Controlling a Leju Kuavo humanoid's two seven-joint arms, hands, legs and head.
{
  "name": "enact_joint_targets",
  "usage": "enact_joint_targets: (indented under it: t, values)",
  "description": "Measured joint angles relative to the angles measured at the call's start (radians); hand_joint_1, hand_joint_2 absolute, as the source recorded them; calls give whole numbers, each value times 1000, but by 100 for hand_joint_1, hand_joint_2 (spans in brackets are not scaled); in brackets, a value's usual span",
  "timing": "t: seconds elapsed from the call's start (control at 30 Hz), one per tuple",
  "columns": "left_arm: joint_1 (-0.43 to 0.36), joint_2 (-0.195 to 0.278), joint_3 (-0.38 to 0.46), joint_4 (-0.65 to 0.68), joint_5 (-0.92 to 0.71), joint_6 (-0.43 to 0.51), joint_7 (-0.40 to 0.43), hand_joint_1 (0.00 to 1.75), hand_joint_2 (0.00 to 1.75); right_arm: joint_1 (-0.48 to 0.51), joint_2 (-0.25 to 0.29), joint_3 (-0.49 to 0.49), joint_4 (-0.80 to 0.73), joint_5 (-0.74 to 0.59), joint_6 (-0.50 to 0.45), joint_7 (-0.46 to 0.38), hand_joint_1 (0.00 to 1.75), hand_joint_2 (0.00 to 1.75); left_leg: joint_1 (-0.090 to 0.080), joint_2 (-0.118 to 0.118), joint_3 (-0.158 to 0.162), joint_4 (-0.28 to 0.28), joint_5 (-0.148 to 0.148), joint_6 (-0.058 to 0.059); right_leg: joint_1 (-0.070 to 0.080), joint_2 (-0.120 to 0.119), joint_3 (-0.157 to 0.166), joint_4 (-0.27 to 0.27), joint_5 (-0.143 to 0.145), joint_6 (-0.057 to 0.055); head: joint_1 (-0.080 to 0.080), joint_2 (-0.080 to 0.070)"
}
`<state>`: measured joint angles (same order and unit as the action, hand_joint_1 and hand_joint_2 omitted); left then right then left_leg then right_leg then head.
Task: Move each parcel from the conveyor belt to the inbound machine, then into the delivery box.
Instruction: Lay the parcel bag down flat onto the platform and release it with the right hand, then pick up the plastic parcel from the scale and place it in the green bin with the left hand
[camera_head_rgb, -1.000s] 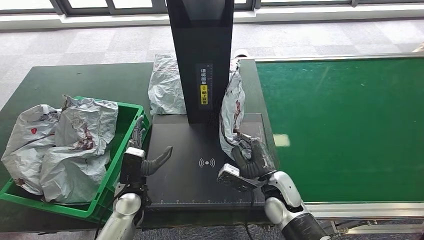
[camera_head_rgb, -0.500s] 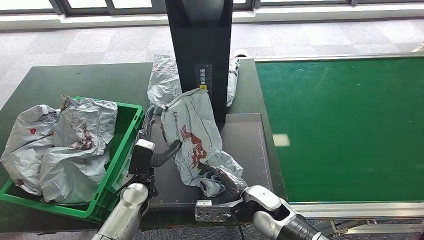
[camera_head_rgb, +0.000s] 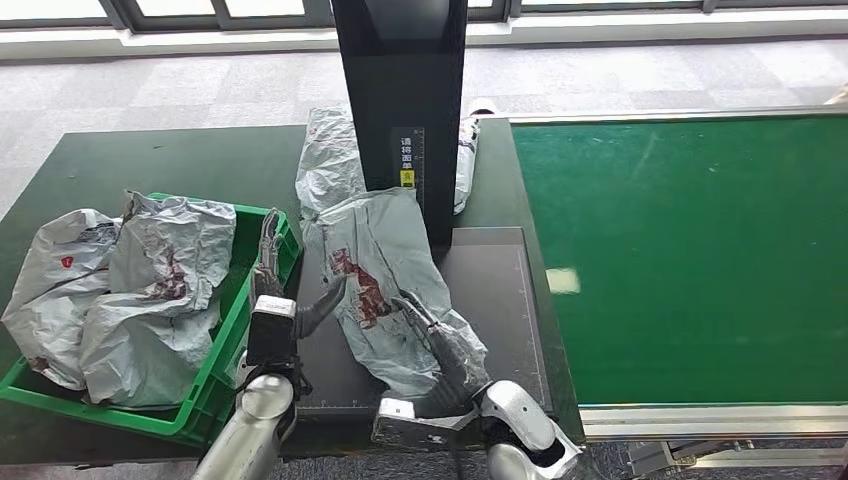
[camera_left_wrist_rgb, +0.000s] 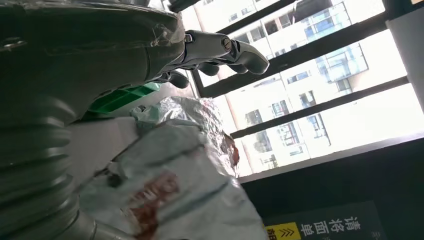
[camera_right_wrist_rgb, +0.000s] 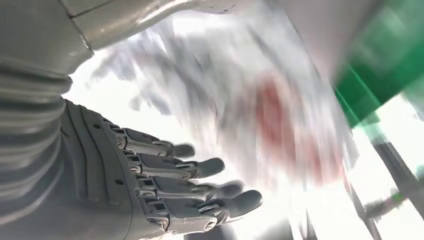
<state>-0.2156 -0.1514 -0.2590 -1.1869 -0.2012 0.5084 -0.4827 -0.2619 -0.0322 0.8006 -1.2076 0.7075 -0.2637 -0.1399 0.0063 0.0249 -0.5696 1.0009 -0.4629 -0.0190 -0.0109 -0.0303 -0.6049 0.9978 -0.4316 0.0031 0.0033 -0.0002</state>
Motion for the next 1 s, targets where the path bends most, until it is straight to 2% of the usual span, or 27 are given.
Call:
enact_joint_targets:
  t: [0.17, 0.27, 0.33, 0.43, 0.63, 0.73, 0.9, 0.93, 1.0]
  values:
    - [5, 0, 0, 0, -72, 66, 9, 0, 175, 39, 24, -93, -52, -84, -122, -113, 0, 175, 0, 0, 0, 0, 0, 0, 0, 0, 0, 0, 0, 0, 0, 0]
    - [-1, -6, 0, 35, -188, 148, 44, 0, 175, 64, 44, -158, -70, -191, -247, -221, 0, 175, 0, 0, 0, 0, 0, 0, 0, 0, 0, 0, 0, 0, 0, 0]
    - [-5, -11, 0, 68, -270, 178, 57, 0, 175, 79, 53, -200, -79, -250, -295, -270, 0, 175, 0, 0, 0, 0, 0, 0, 0, 0, 0, 0, 0, 0, 0, 0]
    - [-12, -18, 1, 110, -312, 178, 64, 0, 175, 99, 62, -245, -88, -309, -314, -307, 0, 175, 0, 1, 0, 0, 0, 0, 0, 1, 0, 0, 0, 0, 0, 0]
    - [-16, -19, 1, 176, -294, 135, 75, 0, 175, 111, 64, -285, -91, -374, -326, -341, 0, 175, 0, 1, 0, 0, 0, 0, 0, 1, 0, 0, 0, 0, 0, 0]
    - [-20, -16, -3, 200, -289, 52, 101, 0, 175, 108, 64, -290, -89, -392, -324, -345, 0, 175, 0, 1, 0, 0, 0, 0, 0, 1, 0, 0, 0, 0, 0, 0]
    - [-36, 11, -56, 284, -389, -231, 218, 0, 175, 72, 64, -291, -66, -427, -297, -345, 0, 175, 0, 1, 0, 0, 0, 0, 0, 1, 0, 0, 0, 0, 0, 0]
    - [-41, 17, -69, 310, -425, -278, 238, 13, 175, 64, 64, -292, -60, -430, -289, -345, 0, 175, 0, 1, 0, 0, 0, 0, 0, 1, 0, 0, 0, 0, 0, 0]
    - [-61, 28, -93, 360, -489, -358, 265, 100, 175, 55, 64, -293, -51, -431, -273, -345, 0, 175, 0, -1, 1, 0, 0, 0, 0, -2, 2, 0, 0, 0, 0, 0]
